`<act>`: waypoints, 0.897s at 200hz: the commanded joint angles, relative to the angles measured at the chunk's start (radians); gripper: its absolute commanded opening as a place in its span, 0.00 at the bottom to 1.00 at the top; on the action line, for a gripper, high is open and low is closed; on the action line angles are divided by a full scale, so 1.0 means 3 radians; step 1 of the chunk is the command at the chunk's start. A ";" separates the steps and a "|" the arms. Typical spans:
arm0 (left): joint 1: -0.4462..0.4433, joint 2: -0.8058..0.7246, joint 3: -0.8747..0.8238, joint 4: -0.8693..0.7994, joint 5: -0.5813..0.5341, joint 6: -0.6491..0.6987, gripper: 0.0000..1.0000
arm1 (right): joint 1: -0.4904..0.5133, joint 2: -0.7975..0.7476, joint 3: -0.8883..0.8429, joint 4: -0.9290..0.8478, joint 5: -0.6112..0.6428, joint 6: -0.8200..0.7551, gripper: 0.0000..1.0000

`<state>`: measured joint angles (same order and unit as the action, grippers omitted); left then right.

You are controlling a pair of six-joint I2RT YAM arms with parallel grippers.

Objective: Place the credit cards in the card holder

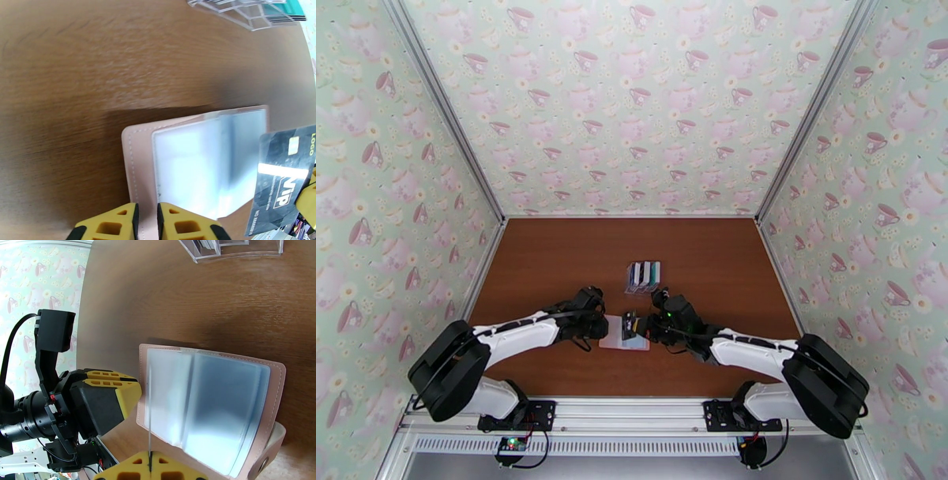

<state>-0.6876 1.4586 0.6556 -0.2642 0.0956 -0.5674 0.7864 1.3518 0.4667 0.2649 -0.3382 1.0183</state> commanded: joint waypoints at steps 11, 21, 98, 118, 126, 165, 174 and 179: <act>0.0018 0.0053 -0.0099 0.0108 0.0049 0.0041 0.22 | 0.0027 0.0098 -0.0092 0.0205 0.0076 0.0052 0.00; 0.0018 0.0047 -0.0124 0.0127 0.0064 0.0028 0.22 | 0.0025 0.0120 -0.0110 0.0236 0.0079 0.0049 0.00; 0.0022 0.0022 -0.0311 0.0235 0.0137 -0.0061 0.22 | 0.0023 0.0297 -0.0197 0.0466 0.0114 0.0040 0.00; 0.0022 0.0011 -0.0341 0.0244 0.0134 -0.0077 0.22 | 0.0027 0.0351 -0.0221 0.0549 0.0099 0.0055 0.00; 0.0019 0.0008 -0.0353 0.0247 0.0136 -0.0083 0.22 | 0.0024 0.0373 -0.0226 0.0566 0.0099 0.0057 0.00; 0.0018 -0.0004 -0.0396 0.0262 0.0142 -0.0108 0.22 | 0.0027 0.0446 -0.0251 0.0699 0.0075 0.0082 0.00; 0.0017 -0.0009 -0.0408 0.0264 0.0139 -0.0108 0.22 | 0.0027 0.0467 -0.0256 0.0726 0.0075 0.0097 0.00; 0.0022 -0.0008 -0.0408 0.0262 0.0142 -0.0113 0.22 | 0.0026 0.0476 -0.0262 0.0742 0.0069 0.0098 0.00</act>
<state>-0.6819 1.4441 0.5713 -0.1581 0.1181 -0.5869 0.7864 1.4738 0.4057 0.4366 -0.3183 1.0298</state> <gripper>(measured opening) 0.217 0.048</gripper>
